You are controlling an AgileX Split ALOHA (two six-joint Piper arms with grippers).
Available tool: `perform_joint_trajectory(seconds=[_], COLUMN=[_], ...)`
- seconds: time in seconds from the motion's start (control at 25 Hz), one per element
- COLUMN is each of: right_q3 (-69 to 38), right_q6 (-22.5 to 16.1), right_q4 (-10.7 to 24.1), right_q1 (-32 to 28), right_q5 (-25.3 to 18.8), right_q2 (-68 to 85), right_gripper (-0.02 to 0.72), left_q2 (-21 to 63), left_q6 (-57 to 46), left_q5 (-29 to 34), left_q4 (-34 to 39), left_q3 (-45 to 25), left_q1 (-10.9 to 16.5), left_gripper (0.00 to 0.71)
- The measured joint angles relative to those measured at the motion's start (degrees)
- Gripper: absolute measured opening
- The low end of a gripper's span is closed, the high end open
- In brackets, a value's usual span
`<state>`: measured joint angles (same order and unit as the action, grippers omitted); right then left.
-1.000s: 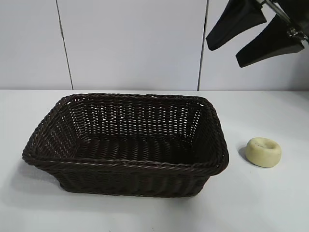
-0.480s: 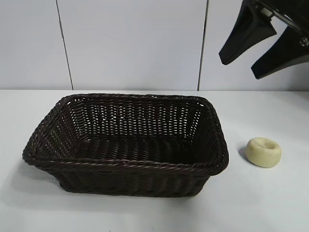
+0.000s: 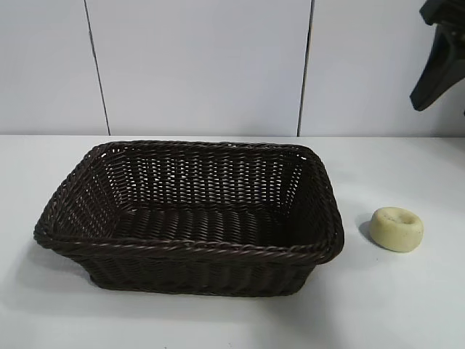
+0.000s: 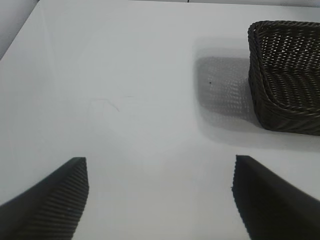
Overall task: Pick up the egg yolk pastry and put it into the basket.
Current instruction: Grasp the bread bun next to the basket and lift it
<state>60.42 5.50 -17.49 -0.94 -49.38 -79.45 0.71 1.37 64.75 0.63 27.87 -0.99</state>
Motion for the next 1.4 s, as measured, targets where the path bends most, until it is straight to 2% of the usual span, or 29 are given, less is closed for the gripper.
perform_joint_trajectory(seconds=[0.12,0.48,1.08,1.4], right_q3=[0.0,0.19,0.37,0.37], right_q6=[0.06,0.32,1.84,6.23], right_q4=[0.31,-0.1,-4.66,-11.14], right_q1=[-2.37,-2.56,-2.56,-2.56], right_q5=[-0.05,0.05,11.93,15.64], right_q2=[0.0,-3.68,-23.29,-30.39], right_gripper=[0.465,0.465,0.465,0.465], left_q2=[0.0,0.0,0.0,0.0], left_q6=[0.0,0.0,0.0,0.0], left_q5=[0.0,0.0,0.0,0.0], left_q4=[0.0,0.0,0.0,0.0], left_q3=[0.0,0.0,0.0,0.0], left_q1=[0.0,0.0,0.0,0.0], left_gripper=[0.574,0.574,0.574,0.574])
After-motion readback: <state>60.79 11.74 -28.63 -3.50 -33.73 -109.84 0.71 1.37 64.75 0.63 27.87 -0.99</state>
